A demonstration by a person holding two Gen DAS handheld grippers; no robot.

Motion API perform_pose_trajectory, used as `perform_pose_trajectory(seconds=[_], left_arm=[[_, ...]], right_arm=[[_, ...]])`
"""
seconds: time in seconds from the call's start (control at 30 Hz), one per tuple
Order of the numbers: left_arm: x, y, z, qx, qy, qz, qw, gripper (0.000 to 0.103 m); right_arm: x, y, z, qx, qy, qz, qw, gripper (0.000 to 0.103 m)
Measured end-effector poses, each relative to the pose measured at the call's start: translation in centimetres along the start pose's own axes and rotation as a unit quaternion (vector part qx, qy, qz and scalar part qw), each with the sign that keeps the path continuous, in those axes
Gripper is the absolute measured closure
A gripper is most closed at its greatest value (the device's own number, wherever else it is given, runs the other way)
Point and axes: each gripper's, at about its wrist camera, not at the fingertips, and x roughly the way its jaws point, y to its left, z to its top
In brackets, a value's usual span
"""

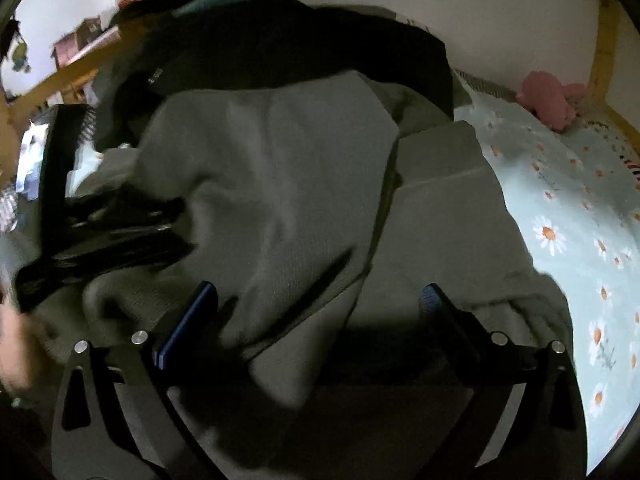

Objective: Fold large clothes

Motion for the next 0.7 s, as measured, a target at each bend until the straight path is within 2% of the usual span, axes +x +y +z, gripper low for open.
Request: perform_pose_trajectory(seconds=[0.07,0.1,0.13,0.2,0.4,0.57,0.63,0.7], left_arm=[[-0.1,-0.1,-0.2,0.001,-0.003,0.003,1.0,0.006],[-0.2,-0.2,-0.3,0.002,-0.004,0.005,1.0,0.006],[-0.2,-0.3,-0.4,0.003,-0.005,0.006,1.0,0.006],[-0.2,-0.6,-0.5,0.005,-0.005,0.009,0.9999,0.006],[-0.4,-0.7,-0.4,0.008,-0.013,0.014,0.9998,0.006],[-0.7,-0.5,0.5,0.015,0.001,0.017,0.9997,0.006],[-1.8,-0.2,0.5,0.014,0.008,0.012,0.9998,0.006],[-4.9,0.6,-0.4,0.005,-0.007,-0.014,0.9999,0.006]], right_arm=[[1.1,0.6,-1.8,-0.008,0.024,-0.002,1.0,0.003],[2.1,-0.1,-2.6,0.018,0.028,0.021,0.999,0.003],[2.8,-1.1,-2.9,0.04,0.024,0.04,0.998,0.003],[3.3,-1.9,-3.3,0.036,0.009,0.061,0.997,0.003],[3.0,-1.5,-4.4,0.037,-0.016,0.053,0.998,0.003],[3.0,-1.7,-3.1,0.045,0.005,0.054,0.998,0.003],[2.3,-1.8,-2.9,0.05,0.012,0.056,0.997,0.003],[1.0,-2.1,-2.8,0.055,0.01,0.052,0.997,0.003]])
